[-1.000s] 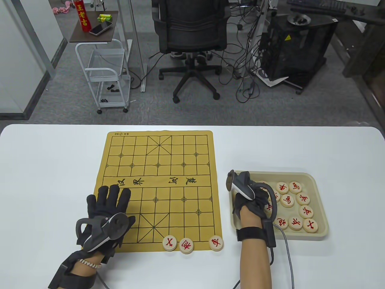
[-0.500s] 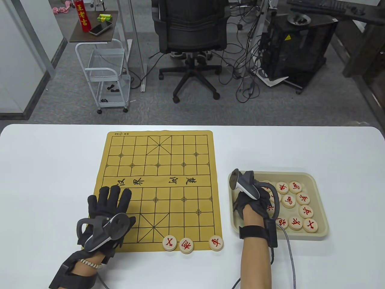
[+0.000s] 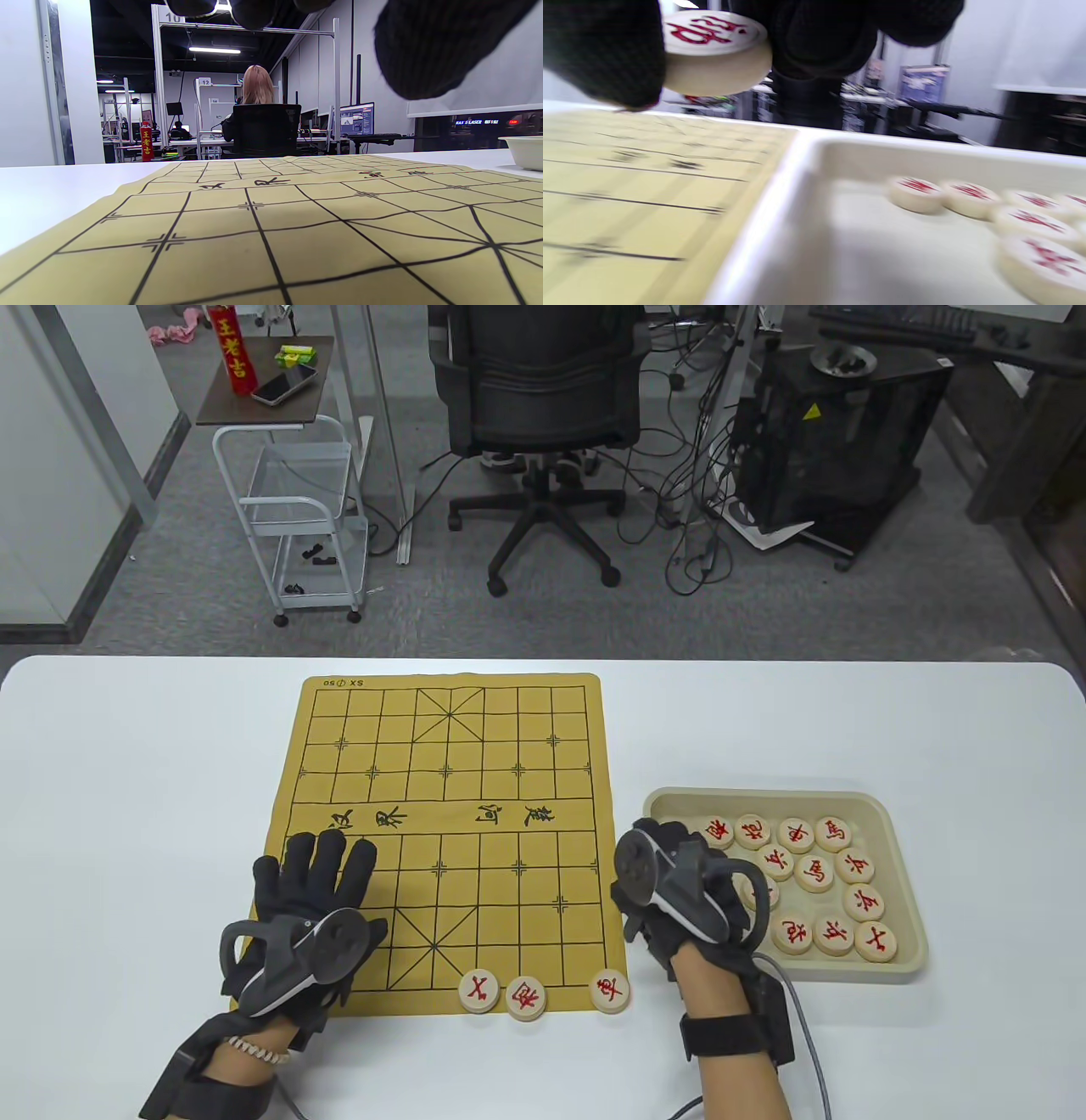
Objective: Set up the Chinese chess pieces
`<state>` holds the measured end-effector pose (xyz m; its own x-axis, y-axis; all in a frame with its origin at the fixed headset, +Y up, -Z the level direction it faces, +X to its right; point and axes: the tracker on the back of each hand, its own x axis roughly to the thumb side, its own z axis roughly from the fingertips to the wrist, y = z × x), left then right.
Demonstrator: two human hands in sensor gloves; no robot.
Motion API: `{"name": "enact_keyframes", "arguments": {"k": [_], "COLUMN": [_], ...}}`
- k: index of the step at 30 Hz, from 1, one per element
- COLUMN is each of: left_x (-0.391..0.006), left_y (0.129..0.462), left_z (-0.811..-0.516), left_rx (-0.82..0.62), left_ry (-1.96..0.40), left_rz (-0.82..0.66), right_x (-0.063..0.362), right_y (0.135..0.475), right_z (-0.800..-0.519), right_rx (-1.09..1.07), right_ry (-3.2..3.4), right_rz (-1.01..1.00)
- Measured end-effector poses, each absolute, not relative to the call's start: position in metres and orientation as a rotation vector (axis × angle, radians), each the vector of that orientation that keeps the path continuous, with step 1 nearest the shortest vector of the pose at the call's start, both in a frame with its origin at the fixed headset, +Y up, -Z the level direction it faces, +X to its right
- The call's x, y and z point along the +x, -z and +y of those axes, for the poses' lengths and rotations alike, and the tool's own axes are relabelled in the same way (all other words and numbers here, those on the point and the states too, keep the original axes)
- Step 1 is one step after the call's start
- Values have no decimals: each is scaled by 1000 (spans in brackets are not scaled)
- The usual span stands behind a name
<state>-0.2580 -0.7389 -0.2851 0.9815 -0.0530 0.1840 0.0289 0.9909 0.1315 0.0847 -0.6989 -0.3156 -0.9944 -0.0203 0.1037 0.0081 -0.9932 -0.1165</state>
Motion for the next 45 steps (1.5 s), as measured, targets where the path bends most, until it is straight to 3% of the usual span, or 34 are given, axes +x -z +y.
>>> {"name": "enact_keyframes", "arguments": {"k": [5,9,14,19,22,29,33,36,45], "left_x": [-251,-242,-230,-212,-201,-193,-201,-212,-216], "left_y": [281,276,268,265,263,265,269,272,282], "left_z": [-737,-734,-727,-731,-741,-750,-748,-745,-763], "left_rx": [133,149,149,-37,-122,-149,-140,-139,-300], "left_ry": [42,23,-178,-597,-651,-728,-701,-625,-372], "left_rz": [-216,-254,-363,-404,-391,-331,-314,-300,-311], "right_x": [25,0,-8,-16,-20,-21,-9,13,39], "right_y": [262,238,231,226,222,218,225,235,247], "right_z": [-702,-719,-737,-741,-741,-742,-743,-747,-758], "right_rx": [-492,-617,-659,-678,-700,-725,-709,-528,-375], "right_ry": [3104,3159,3168,3104,3094,3072,3071,3068,3092], "right_rz": [277,287,350,423,454,481,416,371,243]}}
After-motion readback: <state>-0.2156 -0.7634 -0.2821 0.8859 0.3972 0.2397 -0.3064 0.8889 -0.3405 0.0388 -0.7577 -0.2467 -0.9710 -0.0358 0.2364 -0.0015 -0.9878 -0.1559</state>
